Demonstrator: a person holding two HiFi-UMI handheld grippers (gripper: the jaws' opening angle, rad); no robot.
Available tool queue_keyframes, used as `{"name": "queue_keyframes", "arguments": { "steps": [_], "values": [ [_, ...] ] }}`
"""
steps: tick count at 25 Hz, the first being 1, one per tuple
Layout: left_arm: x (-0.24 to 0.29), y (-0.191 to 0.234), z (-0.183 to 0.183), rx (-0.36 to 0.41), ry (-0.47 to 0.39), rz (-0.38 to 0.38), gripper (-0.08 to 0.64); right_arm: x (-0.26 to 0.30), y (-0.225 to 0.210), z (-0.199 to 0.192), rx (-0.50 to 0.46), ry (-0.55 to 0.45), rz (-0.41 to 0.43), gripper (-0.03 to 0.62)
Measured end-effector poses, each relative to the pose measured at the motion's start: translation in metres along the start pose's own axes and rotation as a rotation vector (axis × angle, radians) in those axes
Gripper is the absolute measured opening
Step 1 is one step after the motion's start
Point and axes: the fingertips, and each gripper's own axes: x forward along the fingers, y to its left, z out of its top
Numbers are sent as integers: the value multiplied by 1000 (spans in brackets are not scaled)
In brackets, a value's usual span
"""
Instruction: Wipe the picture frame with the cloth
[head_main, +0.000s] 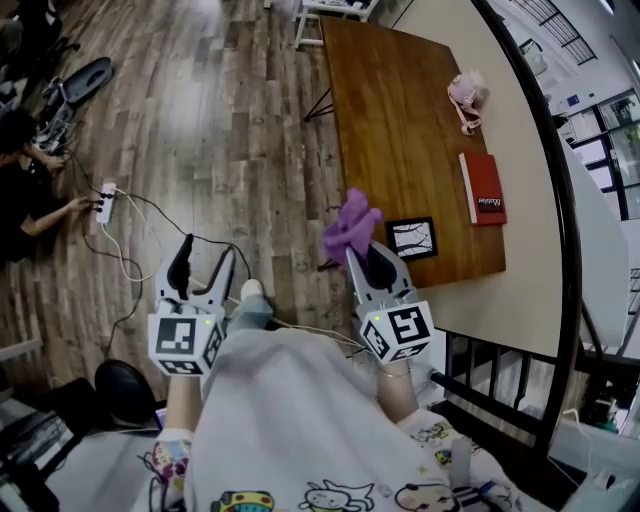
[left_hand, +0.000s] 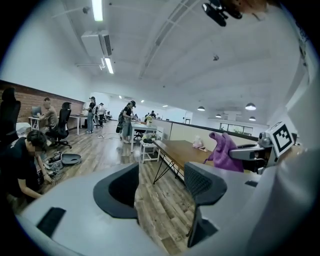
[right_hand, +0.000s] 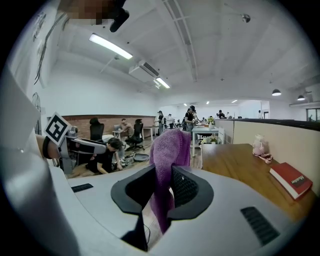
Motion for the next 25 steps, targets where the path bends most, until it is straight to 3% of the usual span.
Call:
{"name": "queue_keyframes", "arguments": {
  "steps": [13,25],
  "values": [
    [44,50,11,21,45,-76,264,49,-3,11,-12,43,-103,67],
    [123,51,16,47,91,-103,268,82,-75,-4,36,66,-195,67]
  ]
}}
